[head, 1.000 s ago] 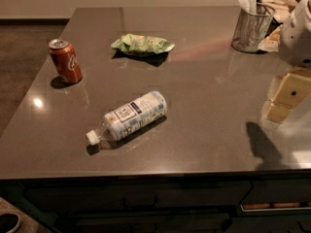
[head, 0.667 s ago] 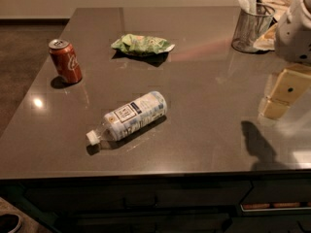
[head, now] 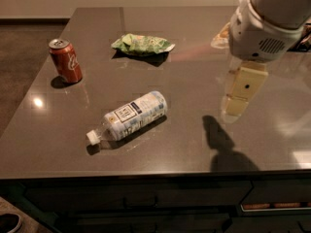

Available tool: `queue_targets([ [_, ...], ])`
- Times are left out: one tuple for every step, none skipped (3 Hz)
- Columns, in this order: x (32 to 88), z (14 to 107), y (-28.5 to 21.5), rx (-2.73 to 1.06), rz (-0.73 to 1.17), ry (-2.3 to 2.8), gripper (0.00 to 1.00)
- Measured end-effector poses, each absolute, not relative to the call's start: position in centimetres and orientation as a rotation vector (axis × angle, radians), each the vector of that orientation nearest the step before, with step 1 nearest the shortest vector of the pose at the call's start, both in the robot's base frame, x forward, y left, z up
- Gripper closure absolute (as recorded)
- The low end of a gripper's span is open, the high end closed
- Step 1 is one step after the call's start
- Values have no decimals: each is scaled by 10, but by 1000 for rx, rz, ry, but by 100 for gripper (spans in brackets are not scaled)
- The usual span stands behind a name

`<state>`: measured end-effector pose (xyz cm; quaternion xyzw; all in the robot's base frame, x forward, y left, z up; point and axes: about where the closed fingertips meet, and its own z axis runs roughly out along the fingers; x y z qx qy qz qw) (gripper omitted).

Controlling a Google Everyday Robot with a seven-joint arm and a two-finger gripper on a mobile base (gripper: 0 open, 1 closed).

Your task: Move blue plastic bottle near green jalapeno chip bag

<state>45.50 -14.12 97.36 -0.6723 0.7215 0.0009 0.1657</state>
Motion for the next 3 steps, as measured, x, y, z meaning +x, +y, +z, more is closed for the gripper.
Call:
queue_targets([
  [454, 967, -102, -1994, 41, 1957, 0],
  [446, 959, -70, -2068, 72, 1875, 0],
  [441, 950, -38, -2126, 90, 1809, 0],
])
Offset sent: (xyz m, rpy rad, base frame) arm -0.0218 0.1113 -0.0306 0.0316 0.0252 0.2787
